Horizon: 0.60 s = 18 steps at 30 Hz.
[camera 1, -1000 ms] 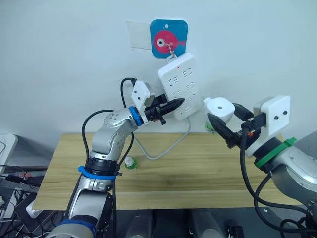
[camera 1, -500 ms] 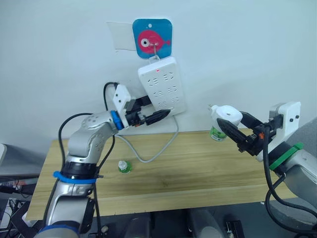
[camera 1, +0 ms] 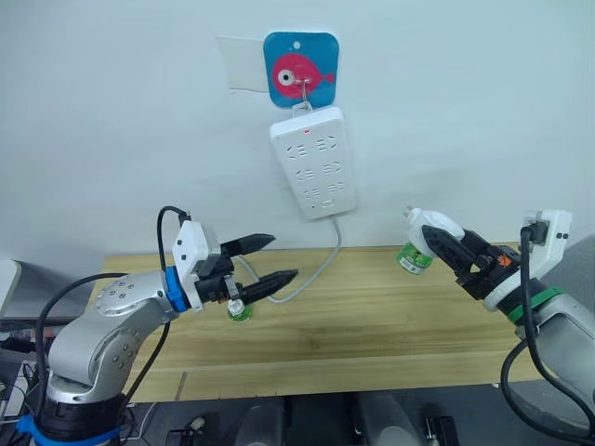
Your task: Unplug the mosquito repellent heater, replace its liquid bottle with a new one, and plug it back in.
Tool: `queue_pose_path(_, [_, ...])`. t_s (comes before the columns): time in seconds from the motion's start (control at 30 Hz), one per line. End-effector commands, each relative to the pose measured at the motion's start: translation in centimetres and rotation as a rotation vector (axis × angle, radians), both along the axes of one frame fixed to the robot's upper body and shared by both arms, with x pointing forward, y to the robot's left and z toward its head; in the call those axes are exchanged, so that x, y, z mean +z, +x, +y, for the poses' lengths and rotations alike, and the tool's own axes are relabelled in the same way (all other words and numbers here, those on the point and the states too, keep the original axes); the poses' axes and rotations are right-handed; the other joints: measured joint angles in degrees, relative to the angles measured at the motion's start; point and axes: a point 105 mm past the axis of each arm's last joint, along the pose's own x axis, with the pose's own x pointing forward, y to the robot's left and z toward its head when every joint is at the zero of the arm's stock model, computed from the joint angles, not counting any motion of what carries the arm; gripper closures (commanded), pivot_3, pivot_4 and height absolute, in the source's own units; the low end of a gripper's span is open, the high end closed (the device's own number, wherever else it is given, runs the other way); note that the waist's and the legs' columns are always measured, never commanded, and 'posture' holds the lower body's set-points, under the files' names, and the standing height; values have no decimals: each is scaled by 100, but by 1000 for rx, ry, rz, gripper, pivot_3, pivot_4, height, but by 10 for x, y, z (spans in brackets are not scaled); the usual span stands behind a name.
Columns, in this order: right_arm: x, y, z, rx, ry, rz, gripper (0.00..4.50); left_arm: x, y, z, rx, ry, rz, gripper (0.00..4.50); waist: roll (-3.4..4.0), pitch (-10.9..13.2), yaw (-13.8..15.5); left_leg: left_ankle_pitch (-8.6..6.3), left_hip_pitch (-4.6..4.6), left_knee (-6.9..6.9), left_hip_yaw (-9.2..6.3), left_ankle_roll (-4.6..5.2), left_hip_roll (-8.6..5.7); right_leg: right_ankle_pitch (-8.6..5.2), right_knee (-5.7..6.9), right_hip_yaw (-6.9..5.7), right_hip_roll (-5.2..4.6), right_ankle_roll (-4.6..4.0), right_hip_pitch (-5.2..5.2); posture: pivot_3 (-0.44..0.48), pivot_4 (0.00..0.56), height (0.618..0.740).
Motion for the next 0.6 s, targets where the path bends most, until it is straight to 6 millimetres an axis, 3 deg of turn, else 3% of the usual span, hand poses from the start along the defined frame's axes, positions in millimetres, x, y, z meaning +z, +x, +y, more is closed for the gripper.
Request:
queue_pose_path(0.03, [-9,1,-14,-97,196,90,1517,5,-15,-31,-63,-51,-82,16,0,0,14,0,-1,1,4,0,-2,0,-1,3,-1,0,1,-140,235,740])
queue_pose_path(0.23, [-17,9,-16,-143,480,156,1517,-4,5,-72,-77,-105,-166,16,4,-1,-20,1,7,2,10,2,-1,1,10,6,8,1,0,-150,238,740])
queue_pose_path(0.6, [-18,11,-3,-110,544,172,1517,-22,28,-109,-110,-84,-202,16,5,-1,-54,0,2,3,19,6,-1,1,10,9,11,2,-6,-185,244,740])
